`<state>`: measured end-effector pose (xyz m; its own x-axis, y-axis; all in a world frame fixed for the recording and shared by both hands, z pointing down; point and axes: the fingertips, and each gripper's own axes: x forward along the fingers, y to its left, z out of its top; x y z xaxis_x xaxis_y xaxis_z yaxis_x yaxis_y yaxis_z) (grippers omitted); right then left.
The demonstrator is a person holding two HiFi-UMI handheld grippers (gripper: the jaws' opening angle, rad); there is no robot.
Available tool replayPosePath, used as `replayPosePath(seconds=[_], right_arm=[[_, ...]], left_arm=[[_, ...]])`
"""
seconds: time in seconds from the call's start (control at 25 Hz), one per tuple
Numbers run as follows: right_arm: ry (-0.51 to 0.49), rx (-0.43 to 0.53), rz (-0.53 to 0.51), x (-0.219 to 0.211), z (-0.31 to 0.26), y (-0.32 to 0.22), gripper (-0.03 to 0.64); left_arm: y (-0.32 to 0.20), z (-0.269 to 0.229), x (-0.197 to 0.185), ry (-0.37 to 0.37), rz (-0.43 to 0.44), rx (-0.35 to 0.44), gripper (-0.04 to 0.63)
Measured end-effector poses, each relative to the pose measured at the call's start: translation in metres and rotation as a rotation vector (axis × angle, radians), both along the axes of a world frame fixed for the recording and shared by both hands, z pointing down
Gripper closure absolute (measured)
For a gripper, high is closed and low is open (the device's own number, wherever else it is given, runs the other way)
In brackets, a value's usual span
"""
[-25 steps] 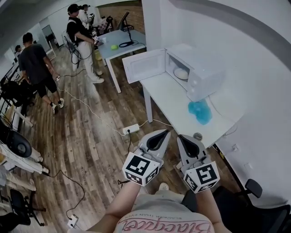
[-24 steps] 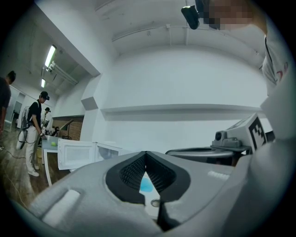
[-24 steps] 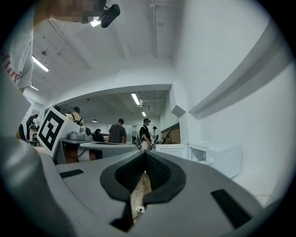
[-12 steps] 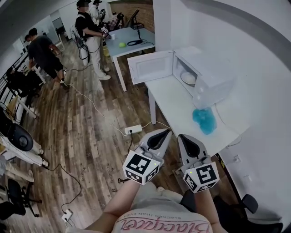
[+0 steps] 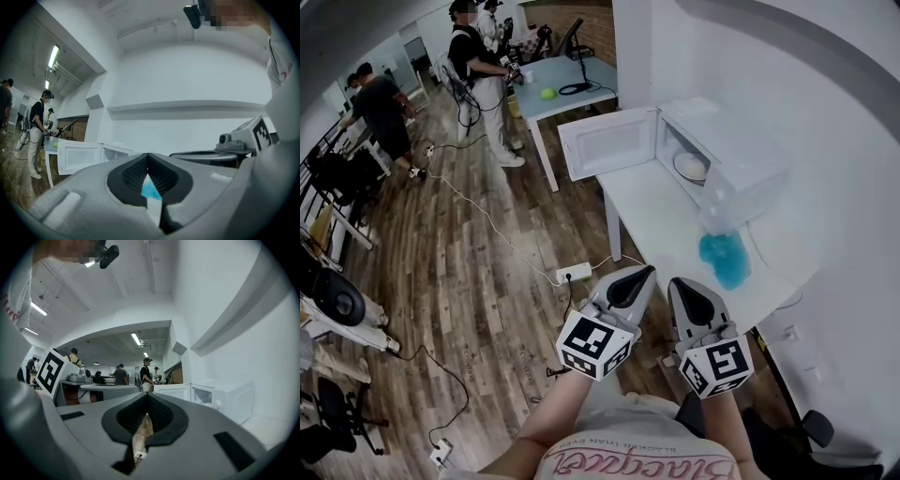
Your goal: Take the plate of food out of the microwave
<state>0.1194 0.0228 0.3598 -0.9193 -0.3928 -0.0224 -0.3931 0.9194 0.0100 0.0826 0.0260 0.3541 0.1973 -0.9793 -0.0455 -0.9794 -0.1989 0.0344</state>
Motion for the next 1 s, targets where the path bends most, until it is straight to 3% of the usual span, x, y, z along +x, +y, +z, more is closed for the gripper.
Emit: replayPosePath(seconds=[0.56, 1.0], right_arm=[[-0.006, -0.014, 0.079, -0.072, -0.003, -0.074, 0.606], [-0.015, -0.04, 0.207, -0.12, -0.003, -0.143, 0.606]], left_arm=[[-0.083, 0.002, -0.073, -0.026, 0.078, -0.018, 0.59], [-0.156, 0.007, -0.125, 0.003, 0.179, -0.071, 0.589]])
